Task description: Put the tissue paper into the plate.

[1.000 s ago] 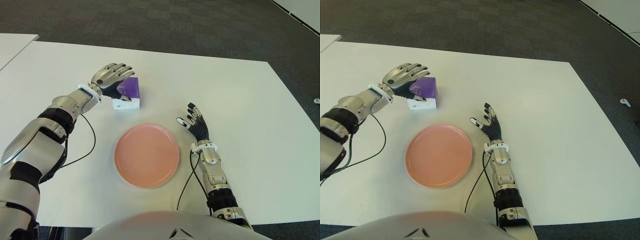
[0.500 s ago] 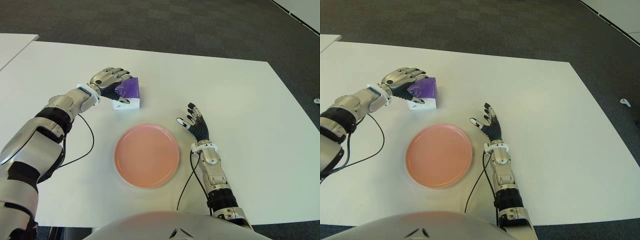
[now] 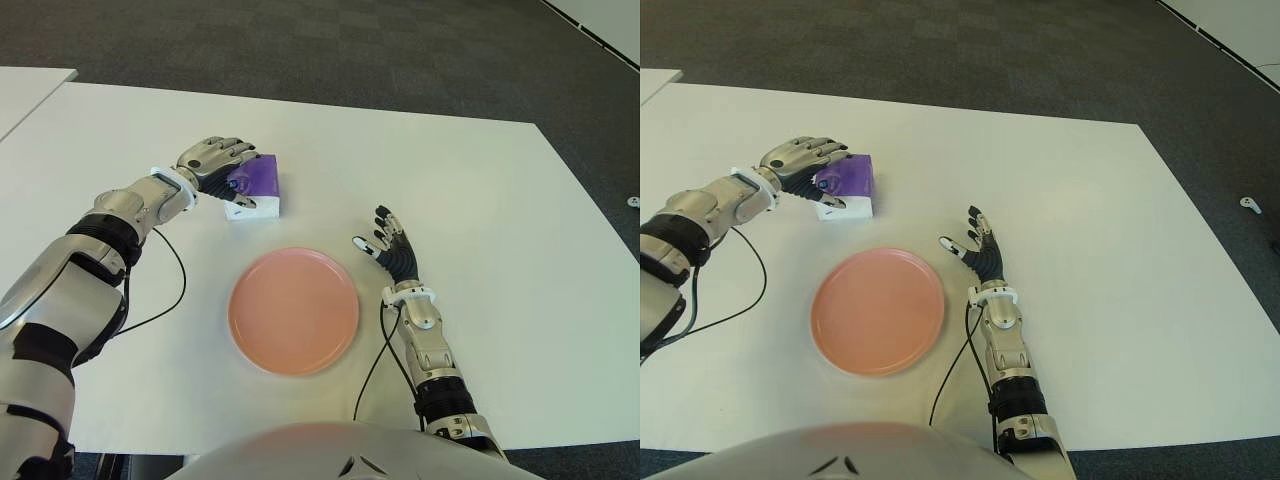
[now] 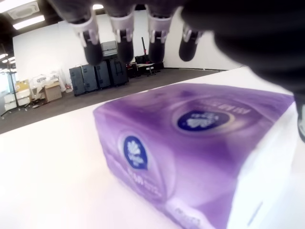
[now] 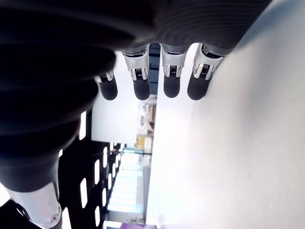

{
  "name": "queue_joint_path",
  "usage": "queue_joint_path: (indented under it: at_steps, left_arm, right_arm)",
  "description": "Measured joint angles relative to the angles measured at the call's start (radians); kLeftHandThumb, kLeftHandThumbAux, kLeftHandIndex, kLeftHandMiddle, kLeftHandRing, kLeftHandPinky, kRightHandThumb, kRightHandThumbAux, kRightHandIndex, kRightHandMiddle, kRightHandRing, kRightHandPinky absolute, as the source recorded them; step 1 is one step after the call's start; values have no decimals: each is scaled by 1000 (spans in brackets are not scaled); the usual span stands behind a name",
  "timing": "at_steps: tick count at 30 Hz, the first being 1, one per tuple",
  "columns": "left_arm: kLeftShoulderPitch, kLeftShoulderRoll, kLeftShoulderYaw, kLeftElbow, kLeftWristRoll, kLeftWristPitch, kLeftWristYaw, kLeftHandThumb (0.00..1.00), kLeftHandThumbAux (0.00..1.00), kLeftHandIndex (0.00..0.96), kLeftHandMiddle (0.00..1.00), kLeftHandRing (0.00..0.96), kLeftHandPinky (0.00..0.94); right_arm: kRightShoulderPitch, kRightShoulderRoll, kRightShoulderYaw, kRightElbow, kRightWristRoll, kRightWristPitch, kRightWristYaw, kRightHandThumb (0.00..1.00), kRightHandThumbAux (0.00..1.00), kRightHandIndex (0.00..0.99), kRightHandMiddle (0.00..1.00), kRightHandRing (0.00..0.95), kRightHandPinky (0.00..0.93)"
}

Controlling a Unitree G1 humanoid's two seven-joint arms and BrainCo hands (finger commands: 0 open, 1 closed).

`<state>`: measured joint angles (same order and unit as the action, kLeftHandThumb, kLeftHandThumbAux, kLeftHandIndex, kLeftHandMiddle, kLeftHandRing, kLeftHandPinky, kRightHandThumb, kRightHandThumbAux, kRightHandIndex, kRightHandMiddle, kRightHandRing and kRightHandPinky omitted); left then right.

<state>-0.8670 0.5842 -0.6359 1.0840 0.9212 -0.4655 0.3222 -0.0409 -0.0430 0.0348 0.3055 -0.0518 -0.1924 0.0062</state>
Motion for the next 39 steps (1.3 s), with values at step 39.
queue_joint_path:
  at_steps: [39]
  left_arm:
    - [0, -55, -81, 95, 36, 86, 93, 0, 328, 0, 0, 0, 0]
  right_arm:
    - [2, -22, 13, 0, 0, -6, 20, 0, 663, 0, 0, 0, 0]
